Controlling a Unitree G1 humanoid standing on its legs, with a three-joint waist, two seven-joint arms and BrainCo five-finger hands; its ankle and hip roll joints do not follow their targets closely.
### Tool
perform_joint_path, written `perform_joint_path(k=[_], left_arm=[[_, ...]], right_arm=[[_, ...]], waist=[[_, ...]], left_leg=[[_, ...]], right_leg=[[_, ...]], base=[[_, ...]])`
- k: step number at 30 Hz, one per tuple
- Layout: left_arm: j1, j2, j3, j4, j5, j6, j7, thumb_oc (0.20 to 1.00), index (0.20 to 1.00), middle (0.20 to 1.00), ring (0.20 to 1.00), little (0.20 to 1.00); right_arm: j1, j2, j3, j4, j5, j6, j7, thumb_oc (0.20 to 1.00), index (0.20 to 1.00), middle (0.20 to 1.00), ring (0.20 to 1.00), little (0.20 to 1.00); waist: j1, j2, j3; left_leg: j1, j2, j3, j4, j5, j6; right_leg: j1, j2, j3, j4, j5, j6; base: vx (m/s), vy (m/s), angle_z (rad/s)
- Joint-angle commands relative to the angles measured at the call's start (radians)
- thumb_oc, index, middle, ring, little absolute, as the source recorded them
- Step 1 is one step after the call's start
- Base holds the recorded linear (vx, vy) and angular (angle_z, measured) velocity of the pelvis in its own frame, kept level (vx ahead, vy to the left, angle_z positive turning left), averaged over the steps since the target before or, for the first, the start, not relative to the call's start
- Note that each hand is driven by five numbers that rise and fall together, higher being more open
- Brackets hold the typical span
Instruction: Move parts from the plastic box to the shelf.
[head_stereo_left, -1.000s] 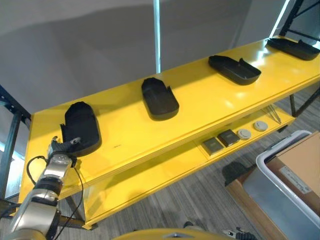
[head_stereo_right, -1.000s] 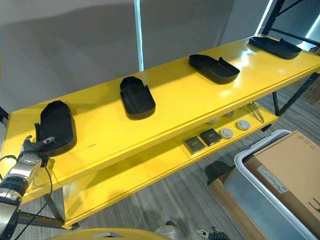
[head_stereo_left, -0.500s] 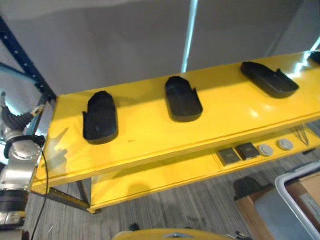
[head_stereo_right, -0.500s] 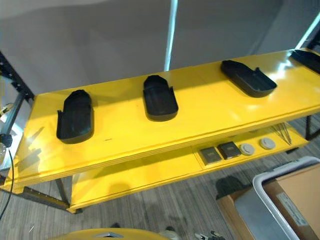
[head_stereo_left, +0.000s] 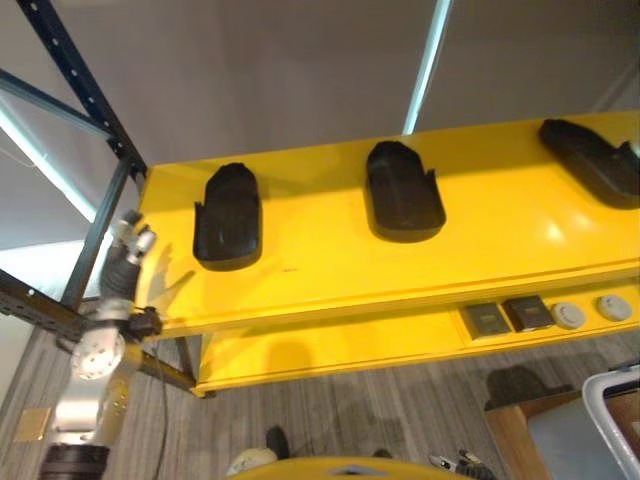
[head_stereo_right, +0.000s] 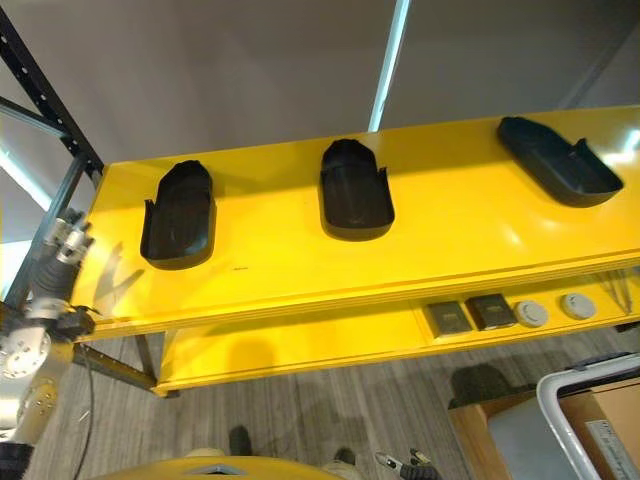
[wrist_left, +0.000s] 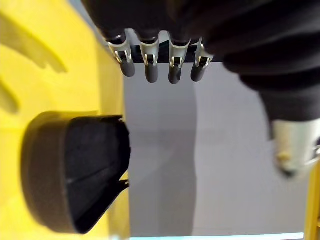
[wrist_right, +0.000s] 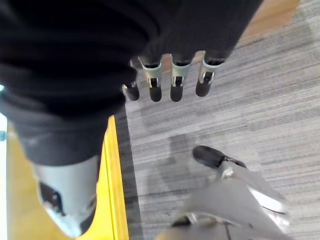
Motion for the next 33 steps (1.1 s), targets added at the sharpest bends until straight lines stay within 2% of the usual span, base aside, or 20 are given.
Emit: perform_joint_path(k=[1,4,9,11,12,13,14,16,23,29,31,33], left_arm=[[-0.044,0.026,0.049,-0.015,-0.019,-0.091,-0.045,1.000,1.000,1.000,1.000,1.000],[-0.052,0.046,0.039,-0.018,-0.036,-0.083,-0.120,1.000,1.000,1.000,1.000,1.000],[-0.047,0.084,0.017,-0.060,-0.154,0.013,-0.340,1.000,1.000,1.000,1.000,1.000],[-0.038,0.095,0.014,-0.067,-0.184,0.033,-0.372,1.000,1.000,1.000,1.000,1.000],[-0.031,0.103,0.011,-0.070,-0.222,0.059,-0.390,0.683,0.683,0.683,0.683,0.683],[-0.030,0.104,0.009,-0.067,-0.232,0.061,-0.393,0.573,0.573,0.573,0.573,0.573],[-0.025,0.102,0.006,-0.059,-0.269,0.072,-0.399,0.200,0.200,0.200,0.200,0.200],[-0.017,0.087,0.001,-0.045,-0.288,0.081,-0.404,0.200,0.200,0.200,0.200,0.200],[-0.003,0.024,-0.071,0.020,-0.236,0.058,-0.400,0.200,0.200,0.200,0.200,0.200],[0.005,0.017,-0.090,0.024,-0.231,0.040,-0.389,0.200,0.200,0.200,0.200,0.200],[-0.021,-0.002,-0.151,0.116,-0.233,-0.045,-0.339,0.200,0.200,0.200,0.200,0.200],[-0.048,-0.012,-0.171,0.158,-0.220,-0.068,-0.313,0.200,0.200,0.200,0.200,0.200]], right_arm=[[-0.008,0.015,-0.010,-0.029,0.034,0.007,-0.016,1.000,1.000,1.000,1.000,1.000],[-0.006,0.024,0.005,-0.005,-0.004,0.005,-0.009,1.000,1.000,1.000,1.000,1.000],[-0.013,0.014,0.013,0.040,-0.031,-0.014,0.005,1.000,1.000,1.000,1.000,1.000],[-0.015,0.006,0.013,0.045,-0.038,-0.013,0.012,1.000,1.000,1.000,1.000,1.000],[-0.014,0.001,0.014,0.048,-0.045,-0.011,0.014,1.000,1.000,1.000,1.000,1.000],[-0.014,-0.001,0.015,0.049,-0.046,-0.011,0.015,1.000,1.000,1.000,1.000,1.000],[-0.015,-0.009,0.014,0.051,-0.044,-0.008,0.020,1.000,1.000,1.000,1.000,1.000],[-0.018,-0.014,0.014,0.055,-0.044,-0.008,0.031,1.000,1.000,1.000,1.000,1.000],[-0.031,-0.007,0.035,0.059,-0.037,-0.018,0.025,1.000,1.000,1.000,1.000,1.000],[-0.031,-0.012,0.037,0.053,-0.030,-0.016,0.024,1.000,1.000,1.000,1.000,1.000],[-0.034,-0.012,0.052,0.056,-0.022,-0.017,0.023,1.000,1.000,1.000,1.000,1.000],[-0.037,-0.010,0.056,0.064,-0.024,-0.020,0.024,1.000,1.000,1.000,1.000,1.000]], waist=[[-0.003,-0.040,0.041],[-0.007,-0.036,0.037],[-0.008,-0.024,0.035],[-0.009,-0.021,0.036],[-0.010,-0.019,0.037],[-0.011,-0.018,0.037],[-0.012,-0.017,0.037],[-0.012,-0.015,0.039],[-0.009,-0.010,0.061],[-0.009,-0.010,0.070],[-0.024,-0.019,0.079],[-0.033,-0.023,0.080]], left_leg=[[-0.099,0.117,0.039,0.094,0.029,-0.075],[-0.076,0.112,0.053,0.080,0.021,-0.071],[-0.067,0.102,0.060,0.075,0.011,-0.065],[-0.063,0.101,0.065,0.072,0.010,-0.064],[-0.060,0.100,0.070,0.071,0.009,-0.063],[-0.061,0.100,0.071,0.072,0.009,-0.063],[-0.062,0.099,0.074,0.073,0.008,-0.063],[-0.067,0.100,0.076,0.075,0.006,-0.061],[-0.087,0.104,0.070,0.082,0.000,-0.057],[-0.093,0.105,0.068,0.086,0.000,-0.058],[-0.093,0.114,0.076,0.095,-0.001,-0.058],[-0.091,0.117,0.081,0.097,-0.001,-0.058]], right_leg=[[-0.070,-0.042,0.000,0.008,0.026,0.017],[-0.060,-0.042,-0.001,0.004,0.024,0.019],[-0.061,-0.048,0.003,0.007,0.023,0.023],[-0.062,-0.050,0.003,0.007,0.025,0.025],[-0.063,-0.052,0.002,0.006,0.026,0.027],[-0.064,-0.053,0.003,0.006,0.026,0.027],[-0.066,-0.054,0.003,0.007,0.026,0.028],[-0.074,-0.056,0.005,0.012,0.024,0.027],[-0.102,-0.057,0.007,0.030,0.016,0.018],[-0.107,-0.056,0.007,0.031,0.017,0.017],[-0.111,-0.051,0.013,0.039,0.011,0.009],[-0.111,-0.047,0.018,0.041,0.009,0.006]], base=[[0.09,0.009,0.00],[0.06,0.007,0.01],[0.04,0.022,0.01],[0.03,0.029,0.01],[0.03,0.018,0.00],[0.04,0.027,-0.01],[0.00,0.000,0.00],[0.00,0.000,0.00],[-0.01,-0.001,0.02],[-0.02,-0.003,0.05],[0.00,0.000,0.00],[0.03,-0.014,-0.03]])
